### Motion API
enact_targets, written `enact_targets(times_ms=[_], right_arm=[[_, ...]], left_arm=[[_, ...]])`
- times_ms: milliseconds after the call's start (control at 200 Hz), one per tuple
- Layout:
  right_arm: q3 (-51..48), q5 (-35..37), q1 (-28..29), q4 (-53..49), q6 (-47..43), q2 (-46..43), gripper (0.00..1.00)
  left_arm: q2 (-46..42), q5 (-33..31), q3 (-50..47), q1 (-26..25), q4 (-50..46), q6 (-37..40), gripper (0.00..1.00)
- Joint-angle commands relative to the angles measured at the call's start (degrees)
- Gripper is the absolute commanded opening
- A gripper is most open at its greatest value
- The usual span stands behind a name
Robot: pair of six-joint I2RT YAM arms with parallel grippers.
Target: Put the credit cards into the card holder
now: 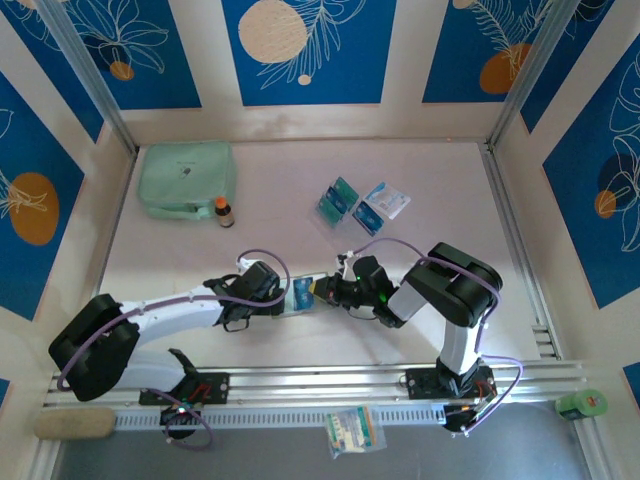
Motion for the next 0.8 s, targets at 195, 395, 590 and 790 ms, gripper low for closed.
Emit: enact_targets(times_ms=[195, 395, 590, 790], right_arm=[[0.96, -2.05, 1.12, -8.23, -0.44, 0.45, 0.00], [2.89, -3.12, 1.11, -11.54, -0.79, 0.83, 0.00], [5.45, -4.63, 1.12, -16.82, -1.22, 1.48, 0.00], [9.51, -9.74, -0.19, -26.15, -6.74, -0.41, 0.33]], left_arm=[[-0.59, -0.57, -1.43, 0.46, -1.80, -0.04, 1.00], [-0.66, -0.50, -1.78, 0.45, -1.45, -0.08, 1.00], [-0.89, -0.57, -1.60, 0.46, -1.45, 0.05, 1.00], [-1.49, -0.72, -0.66, 0.46, -1.77, 0.15, 1.00]])
